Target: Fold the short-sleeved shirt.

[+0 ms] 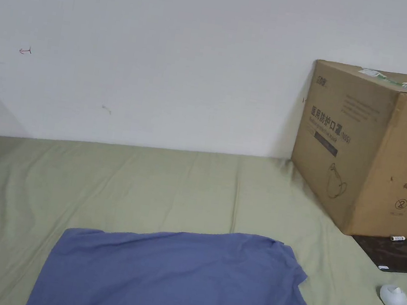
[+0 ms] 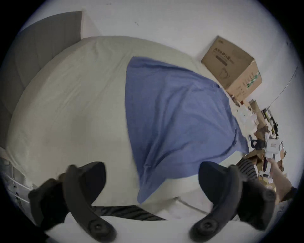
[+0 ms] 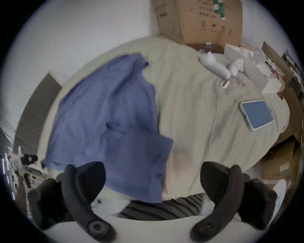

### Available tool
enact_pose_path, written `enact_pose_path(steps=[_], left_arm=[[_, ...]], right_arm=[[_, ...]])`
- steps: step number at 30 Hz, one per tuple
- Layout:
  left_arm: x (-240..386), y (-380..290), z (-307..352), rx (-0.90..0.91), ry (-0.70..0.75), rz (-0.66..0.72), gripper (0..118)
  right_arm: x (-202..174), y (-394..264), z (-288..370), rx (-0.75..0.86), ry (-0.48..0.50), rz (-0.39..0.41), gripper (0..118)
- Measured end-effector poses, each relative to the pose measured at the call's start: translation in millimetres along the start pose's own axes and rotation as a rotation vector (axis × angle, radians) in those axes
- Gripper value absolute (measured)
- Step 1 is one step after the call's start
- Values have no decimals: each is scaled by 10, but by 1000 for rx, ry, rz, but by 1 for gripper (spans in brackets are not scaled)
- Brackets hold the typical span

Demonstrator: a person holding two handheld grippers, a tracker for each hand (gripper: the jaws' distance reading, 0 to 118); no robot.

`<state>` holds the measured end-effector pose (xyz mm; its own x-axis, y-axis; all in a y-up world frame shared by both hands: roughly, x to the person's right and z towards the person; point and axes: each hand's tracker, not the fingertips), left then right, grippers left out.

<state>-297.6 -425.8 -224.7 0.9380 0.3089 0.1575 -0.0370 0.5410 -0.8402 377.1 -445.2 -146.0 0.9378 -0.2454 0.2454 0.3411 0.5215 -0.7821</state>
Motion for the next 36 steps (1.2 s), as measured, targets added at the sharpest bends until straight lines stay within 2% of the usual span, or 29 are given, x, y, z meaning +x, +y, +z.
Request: enact_pose_path(steps=[3, 7, 8, 9, 10, 11, 12, 13, 14, 16, 18, 20, 21, 22, 23, 24, 25, 31, 32, 33, 34, 35, 36], left_arm=[[106, 36, 196, 94, -15, 4, 115], [416, 64, 482, 207, -12, 17, 114], [493, 62, 545, 214, 3, 13, 106], [548, 53, 608, 248, -6, -7, 87], [617, 27, 671, 285, 7, -28, 56], [583, 23, 658, 314, 53, -46, 7], [648, 15, 667, 335, 86, -62, 0], [693, 3, 670, 328, 122, -70, 0], [716, -20, 680, 324, 94, -62, 0], [716, 29, 606, 235, 89, -48, 0], [656, 42, 457, 75, 161, -11, 0], [493, 23, 249, -87, 159, 38, 1], [416, -51, 145, -150, 145, 41, 5], [356, -111, 56, -170, 143, 17, 22], [309, -158, -10, -184, 178, 11, 63], [281, -218, -71, -176, 218, -21, 96], [251, -266, -119, -173, 235, -37, 114], [68, -366, -223, -94, 172, 72, 114], [60, -347, -235, -103, 176, 64, 105], [61, -338, -228, -99, 162, 57, 79], [90, -329, -204, -63, 140, 18, 34], [126, -328, -204, -58, 150, -13, 2], [165, -336, -218, -70, 173, -47, 2]], right_arm=[[-144, 67, 225, 106, 76, -49, 115], [-462, 127, 553, 272, 102, -39, 113], [-577, 125, 638, 322, 106, -35, 107], [-658, 105, 703, 359, 116, -20, 94], [-728, 84, 763, 402, 131, -10, 67], [-796, 69, 814, 437, 143, 0, 10], [-932, 48, 865, 450, 129, 8, 0], [-994, 56, 860, 439, 120, 8, 0], [-1016, 63, 880, 441, 114, 2, 0], [-1053, 124, 871, 412, 180, -4, 0], [-1089, 132, 870, 409, 171, -1, 0], [-1100, 166, 851, 383, 158, 17, 0], [-1101, 159, 845, 377, 155, 21, 0], [-1100, 149, 841, 373, 156, 23, 0], [-1096, 137, 836, 369, 159, 22, 0], [-1091, 141, 829, 359, 163, 18, 0], [-1089, 131, 821, 349, 164, 16, 0], [-1078, 94, 717, 297, 130, 28, 0], [-1061, 93, 697, 292, 128, 22, 0], [-1052, 89, 677, 287, 128, 14, 0], [-1037, 86, 651, 278, 130, 2, 0], [-1013, 90, 629, 272, 131, -10, 0], [-983, 96, 613, 266, 130, -19, 0]])
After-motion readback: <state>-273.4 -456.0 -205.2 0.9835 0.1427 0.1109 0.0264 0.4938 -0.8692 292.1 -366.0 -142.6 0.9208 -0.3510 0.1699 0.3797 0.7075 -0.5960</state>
